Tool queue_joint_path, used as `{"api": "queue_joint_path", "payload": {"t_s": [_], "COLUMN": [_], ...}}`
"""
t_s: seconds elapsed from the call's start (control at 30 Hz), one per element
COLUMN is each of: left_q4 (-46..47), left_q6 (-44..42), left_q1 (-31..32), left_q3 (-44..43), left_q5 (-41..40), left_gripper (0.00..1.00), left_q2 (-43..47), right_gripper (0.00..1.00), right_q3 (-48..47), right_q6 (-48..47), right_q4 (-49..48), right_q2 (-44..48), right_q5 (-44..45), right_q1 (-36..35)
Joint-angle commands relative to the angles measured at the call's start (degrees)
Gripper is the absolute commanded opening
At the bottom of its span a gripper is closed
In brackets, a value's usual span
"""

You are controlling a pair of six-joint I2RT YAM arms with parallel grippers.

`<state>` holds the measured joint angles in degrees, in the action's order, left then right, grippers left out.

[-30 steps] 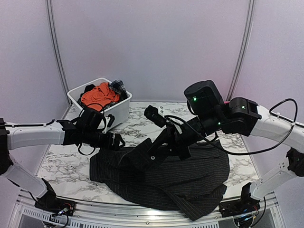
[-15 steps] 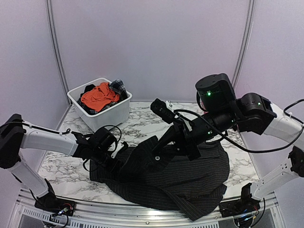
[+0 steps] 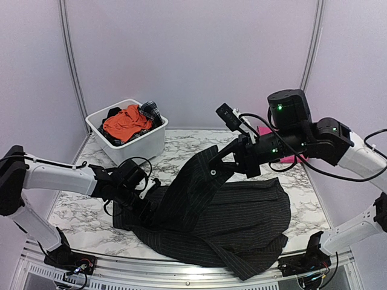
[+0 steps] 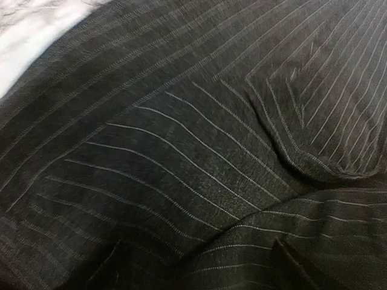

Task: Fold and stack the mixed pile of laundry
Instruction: Adjust the 1/3-folded shirt at the center of the board.

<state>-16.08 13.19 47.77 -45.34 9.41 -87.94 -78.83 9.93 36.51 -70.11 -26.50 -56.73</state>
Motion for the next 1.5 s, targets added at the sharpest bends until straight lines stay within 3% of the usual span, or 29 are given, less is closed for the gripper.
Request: {"api": "queue_joint_path", "payload": {"t_s": [0.0,0.2,0.63,0.87,1.1,1.47], "left_q4": [-2.83,-2.83,-2.01,-0.01,0.08,-0.09], "left_q6": [2.88,3.92,3.13,2.15,2.5,2.39], "left_q1": [-2.03,-5.73,-6.34,-6.48,-6.72,-7.45], "left_q3": [-3.25,-3.38,-0.26,1.09,0.55,-1.66], "left_q5": [-1.58,-1.99,-1.08,0.73,0.37,1.49], "left_gripper": [0.89,0.97,0.89,0.78,0.77,0.42], "left_q2": [6.51,10.79,4.47,1.2,0.7,-2.22], "right_gripper": [0.0,0.0,0.0,0.0,0.0,0.0], "right_q3": [4.56,12.15,23.49,26.69,31.62,33.95], "right_q6": [4.99,7.73,5.68,4.63,4.66,4.38], "right_q4": [-3.2,-5.8,-5.21,-5.07,-4.71,-7.95], "right_q2": [-0.49,1.33,6.96,6.62,4.55,-5.15], "right_q5": [-0.42,-3.56,-5.28,-4.88,-4.02,1.34], "right_q1": [6.25,15.19,35.06,40.12,45.08,47.86]}}
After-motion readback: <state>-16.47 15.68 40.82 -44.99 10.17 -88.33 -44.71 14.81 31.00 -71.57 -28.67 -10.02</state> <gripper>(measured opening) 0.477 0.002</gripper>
